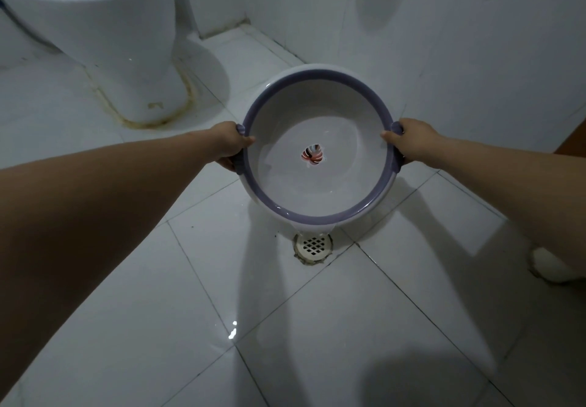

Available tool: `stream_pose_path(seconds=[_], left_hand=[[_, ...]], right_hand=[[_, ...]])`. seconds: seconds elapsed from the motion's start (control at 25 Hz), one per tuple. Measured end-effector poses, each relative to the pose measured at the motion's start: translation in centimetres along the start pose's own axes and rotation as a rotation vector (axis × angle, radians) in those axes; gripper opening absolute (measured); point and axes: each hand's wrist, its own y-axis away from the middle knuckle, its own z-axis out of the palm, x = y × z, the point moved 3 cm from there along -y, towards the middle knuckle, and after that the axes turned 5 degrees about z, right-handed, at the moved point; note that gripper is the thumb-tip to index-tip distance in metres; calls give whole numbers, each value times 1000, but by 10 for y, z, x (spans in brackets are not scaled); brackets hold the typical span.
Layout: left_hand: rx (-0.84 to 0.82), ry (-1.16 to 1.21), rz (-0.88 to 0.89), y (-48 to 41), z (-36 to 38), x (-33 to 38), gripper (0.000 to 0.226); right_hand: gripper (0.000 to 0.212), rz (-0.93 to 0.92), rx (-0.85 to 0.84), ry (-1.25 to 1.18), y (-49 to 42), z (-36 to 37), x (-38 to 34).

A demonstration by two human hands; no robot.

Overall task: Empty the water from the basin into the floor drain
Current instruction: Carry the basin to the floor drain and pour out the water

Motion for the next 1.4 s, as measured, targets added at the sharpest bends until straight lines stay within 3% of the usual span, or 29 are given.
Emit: stream_pose_path(seconds=[0.4,0.88,1.4], left_hand=[[-35,5,-12,-1,6,-9,39],[-53,20,-16,-2,3,-13,38],[-109,51,-2,-6,-1,-18,40]], right_hand=[[44,6,-47,-45,-1,4,7],[28,-30,-60,-79,-8,8,11],[30,-74,-94,-92,-16,8,14]])
